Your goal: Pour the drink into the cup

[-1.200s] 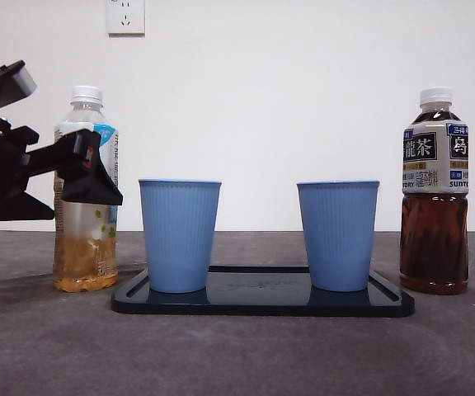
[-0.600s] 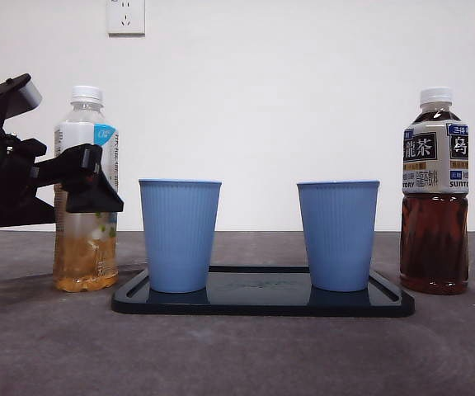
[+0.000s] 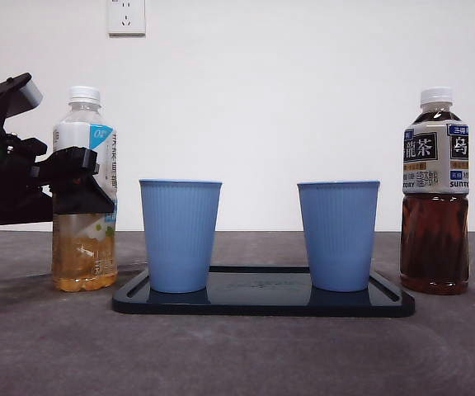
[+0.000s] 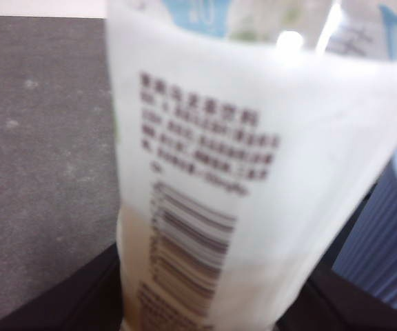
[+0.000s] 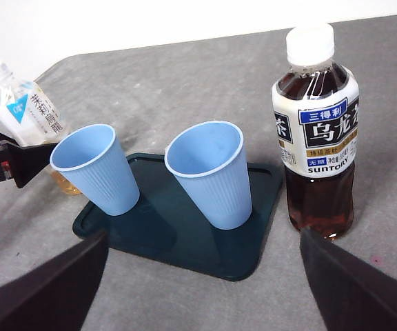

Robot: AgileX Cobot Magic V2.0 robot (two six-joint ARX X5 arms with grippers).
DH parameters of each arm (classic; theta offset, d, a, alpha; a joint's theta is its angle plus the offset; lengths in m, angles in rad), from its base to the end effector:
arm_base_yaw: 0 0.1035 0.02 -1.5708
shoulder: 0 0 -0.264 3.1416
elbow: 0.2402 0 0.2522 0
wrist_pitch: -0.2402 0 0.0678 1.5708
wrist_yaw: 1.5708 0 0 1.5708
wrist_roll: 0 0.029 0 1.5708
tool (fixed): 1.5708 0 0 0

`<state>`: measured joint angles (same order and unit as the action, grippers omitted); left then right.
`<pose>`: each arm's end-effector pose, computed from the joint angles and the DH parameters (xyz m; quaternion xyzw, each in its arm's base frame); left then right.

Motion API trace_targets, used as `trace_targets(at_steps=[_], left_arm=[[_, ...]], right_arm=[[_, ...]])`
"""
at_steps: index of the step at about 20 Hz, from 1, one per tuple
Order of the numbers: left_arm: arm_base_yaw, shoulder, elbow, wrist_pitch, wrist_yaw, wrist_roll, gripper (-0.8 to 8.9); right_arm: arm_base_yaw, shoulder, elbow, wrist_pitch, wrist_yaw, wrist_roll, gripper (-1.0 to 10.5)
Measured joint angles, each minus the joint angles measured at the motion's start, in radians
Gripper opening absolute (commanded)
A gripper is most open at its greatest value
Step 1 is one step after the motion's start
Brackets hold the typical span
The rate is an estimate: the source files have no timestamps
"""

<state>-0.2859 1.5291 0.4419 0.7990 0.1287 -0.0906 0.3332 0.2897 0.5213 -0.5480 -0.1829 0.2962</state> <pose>0.2566 -0.0793 0.1509 -0.0326 0.1522 -0.1970 0.9680 0.0769 0.0322 0.2636 0.1292 0.1926 0.2261 0.9461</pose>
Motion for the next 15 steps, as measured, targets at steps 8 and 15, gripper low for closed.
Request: trace_targets(at_steps=[8,15], left_arm=[[0.000,-0.134,-0.002,-0.182,0.000,0.070,2.08],[0.000,-0.311,0.124,-0.624,-0.076,0.286,2.08]], right_arm=[[0.000,0.000,0.000,-0.019,-0.019,-0.004,4.4],[0.000,0.000,0.000,-0.021,-0.148,-0.011,4.4]])
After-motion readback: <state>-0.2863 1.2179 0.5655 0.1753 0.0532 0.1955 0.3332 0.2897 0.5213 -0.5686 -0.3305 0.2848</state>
